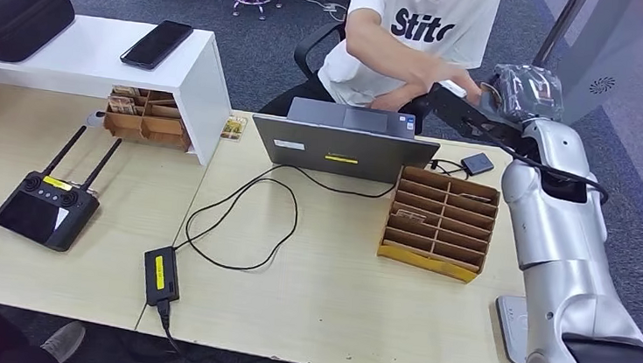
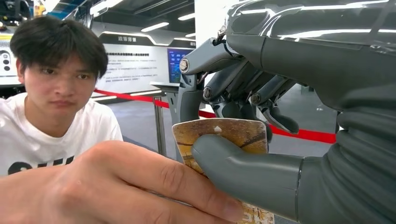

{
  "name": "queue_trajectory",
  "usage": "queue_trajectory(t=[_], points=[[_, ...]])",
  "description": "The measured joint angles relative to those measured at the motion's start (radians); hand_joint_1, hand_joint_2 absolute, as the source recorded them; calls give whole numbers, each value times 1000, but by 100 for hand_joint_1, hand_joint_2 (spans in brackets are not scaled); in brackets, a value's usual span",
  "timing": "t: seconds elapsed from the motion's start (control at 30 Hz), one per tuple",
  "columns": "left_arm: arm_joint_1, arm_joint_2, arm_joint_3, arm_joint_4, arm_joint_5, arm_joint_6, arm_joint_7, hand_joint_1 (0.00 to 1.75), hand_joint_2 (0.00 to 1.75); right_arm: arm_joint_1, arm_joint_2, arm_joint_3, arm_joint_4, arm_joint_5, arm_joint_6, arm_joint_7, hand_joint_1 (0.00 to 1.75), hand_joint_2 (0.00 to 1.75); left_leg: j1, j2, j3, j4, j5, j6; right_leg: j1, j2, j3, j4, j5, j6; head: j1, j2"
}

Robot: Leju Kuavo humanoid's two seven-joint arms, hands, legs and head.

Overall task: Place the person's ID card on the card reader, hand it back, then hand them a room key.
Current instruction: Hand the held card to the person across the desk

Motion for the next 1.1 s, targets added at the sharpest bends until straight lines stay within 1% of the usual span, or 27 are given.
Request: queue_trajectory(t=[0.03,0.07,0.1,0.13,0.5,0.63,0.77,0.97,1.03,1.1], points=[[0,0,0,0,0,0,-3,0,175,1,2,-1,2,0,-1,-2,60,175,0,0,0,0,0,0,0,0,0,0,0,0,0,0],[0,0,0,0,-1,0,-6,0,175,2,4,-4,4,-1,-2,-4,27,175,0,0,0,0,0,0,0,0,0,0,0,0,0,0],[1,0,0,0,-1,0,-10,0,175,3,5,-8,5,-3,-2,-7,9,175,0,0,0,0,0,0,0,0,0,0,0,0,0,0],[1,0,0,0,-1,0,-13,0,175,3,8,-12,5,-6,-3,-10,0,175,0,0,0,0,0,0,0,0,0,0,0,0,0,0],[2,0,0,0,2,-1,-19,0,175,8,33,-38,-10,-15,1,-31,0,175,0,0,0,0,0,0,0,0,0,0,0,0,0,0],[3,-1,0,0,14,-1,-18,0,175,30,39,-44,-59,-47,-5,-73,0,175,0,0,0,0,0,0,0,0,0,0,0,0,0,0],[4,-2,0,0,33,0,-18,0,175,99,43,-46,-184,-106,-5,-124,0,175,0,-1,0,0,0,0,0,-1,0,0,0,0,0,0],[5,-3,0,0,56,1,-17,0,175,209,45,-44,-373,-159,-10,-168,0,175,0,-1,0,0,0,0,0,-1,0,0,0,0,0,0],[6,-6,0,0,71,4,-16,0,175,274,42,-36,-471,-176,-31,-191,0,175,0,-2,0,0,0,0,0,-2,0,0,-1,0,0,0],[7,-9,0,0,91,9,-16,0,175,364,35,-23,-593,-199,-58,-210,0,175,0,-3,0,0,0,0,0,-3,0,-1,-1,0,0,0]])
